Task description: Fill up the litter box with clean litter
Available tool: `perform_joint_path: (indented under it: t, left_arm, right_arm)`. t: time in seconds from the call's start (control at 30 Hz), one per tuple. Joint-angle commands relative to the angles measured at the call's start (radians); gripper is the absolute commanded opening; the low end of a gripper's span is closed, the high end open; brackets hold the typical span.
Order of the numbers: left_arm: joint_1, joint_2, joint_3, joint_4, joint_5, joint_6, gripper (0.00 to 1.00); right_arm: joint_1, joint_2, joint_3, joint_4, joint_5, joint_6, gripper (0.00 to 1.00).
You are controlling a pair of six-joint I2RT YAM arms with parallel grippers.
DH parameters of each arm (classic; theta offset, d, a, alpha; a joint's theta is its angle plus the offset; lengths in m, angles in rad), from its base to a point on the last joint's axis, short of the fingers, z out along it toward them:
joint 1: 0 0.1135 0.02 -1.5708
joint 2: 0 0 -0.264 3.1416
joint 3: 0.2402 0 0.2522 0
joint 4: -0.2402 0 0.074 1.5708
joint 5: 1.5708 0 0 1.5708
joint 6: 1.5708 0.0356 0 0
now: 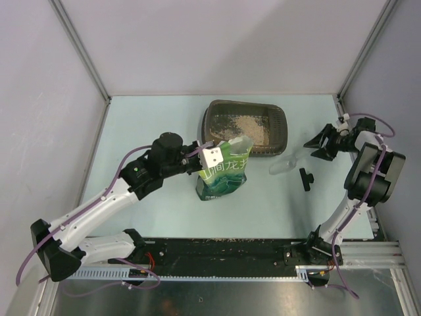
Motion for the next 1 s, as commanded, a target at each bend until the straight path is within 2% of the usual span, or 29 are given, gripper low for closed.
perform_joint_path:
  t: [0.0, 0.07, 0.1, 0.23, 0.33, 0.4, 0.43, 0.47, 0.5, 0.57, 0.67, 0.7, 0.77, 0.8, 0.83, 0.87, 0.9, 0.97]
  left_arm:
    - [0.006, -0.043, 0.011, 0.046, 0.008, -0.010, 0.00]
    - [0.008, -0.043, 0.007, 0.044, 0.019, -0.019, 0.00]
    - [0.008, -0.044, -0.001, 0.044, 0.020, -0.024, 0.00]
    - [0.008, -0.073, -0.029, 0.044, 0.012, -0.032, 0.00]
    - [0.014, -0.089, -0.041, 0.046, 0.000, -0.036, 0.00]
    - [0.014, -0.090, -0.043, 0.044, 0.003, -0.042, 0.00]
    - [0.016, -0.086, -0.043, 0.044, 0.005, -0.061, 0.00]
    - [0.016, -0.081, -0.044, 0.044, 0.008, -0.071, 0.00]
    - [0.016, -0.077, -0.046, 0.044, 0.011, -0.078, 0.00]
    - [0.016, -0.073, -0.059, 0.046, -0.006, -0.093, 0.00]
    - [0.020, -0.079, -0.062, 0.043, -0.065, -0.114, 0.00]
    - [0.022, -0.092, -0.069, 0.041, -0.084, -0.096, 0.00]
    - [0.022, -0.141, -0.111, 0.035, -0.118, -0.056, 0.00]
    - [0.022, -0.159, -0.130, 0.032, -0.139, -0.009, 0.00]
    - [0.022, -0.175, -0.148, 0.008, -0.139, 0.019, 0.00]
    - [0.022, -0.190, -0.165, -0.014, -0.139, 0.052, 0.00]
    - [0.022, -0.202, -0.170, -0.038, -0.139, 0.133, 0.00]
    - [0.025, -0.202, -0.164, -0.063, -0.196, 0.189, 0.00]
  right_arm:
    - [-0.009, -0.015, 0.099, -0.056, 0.163, -0.115, 0.77]
    - [-0.019, -0.043, 0.104, -0.067, 0.221, -0.138, 0.80]
    - [-0.022, -0.056, 0.104, -0.071, 0.243, -0.143, 0.89]
    - [-0.008, -0.214, 0.104, -0.082, 0.266, -0.175, 0.94]
    - [0.079, -0.344, 0.101, -0.085, 0.247, -0.218, 0.97]
    - [0.220, -0.392, 0.112, -0.056, 0.266, -0.227, 0.97]
    - [0.289, -0.398, 0.144, -0.063, 0.301, -0.302, 0.97]
    - [0.428, -0.380, 0.186, -0.135, 0.336, -0.366, 0.98]
    - [0.522, -0.356, 0.305, -0.184, 0.440, -0.443, 0.98]
    - [0.677, -0.261, 0.407, -0.295, 0.529, -0.582, 1.00]
    - [0.730, -0.146, 0.623, -0.381, 0.582, -0.627, 1.00]
    - [0.735, -0.112, 0.779, -0.431, 0.570, -0.644, 1.00]
    - [0.756, -0.008, 0.965, -0.637, 0.576, -0.708, 1.00]
    - [0.796, 0.017, 1.033, -0.704, 0.629, -0.797, 1.00]
    - [0.822, 0.040, 1.129, -0.849, 0.661, -0.865, 1.00]
    - [0.854, 0.048, 1.139, -0.923, 0.710, -0.940, 1.00]
    - [0.933, 0.016, 1.074, -0.917, 0.910, -1.053, 1.00]
    - [0.986, -0.047, 0.847, -0.923, 1.101, -1.194, 1.00]
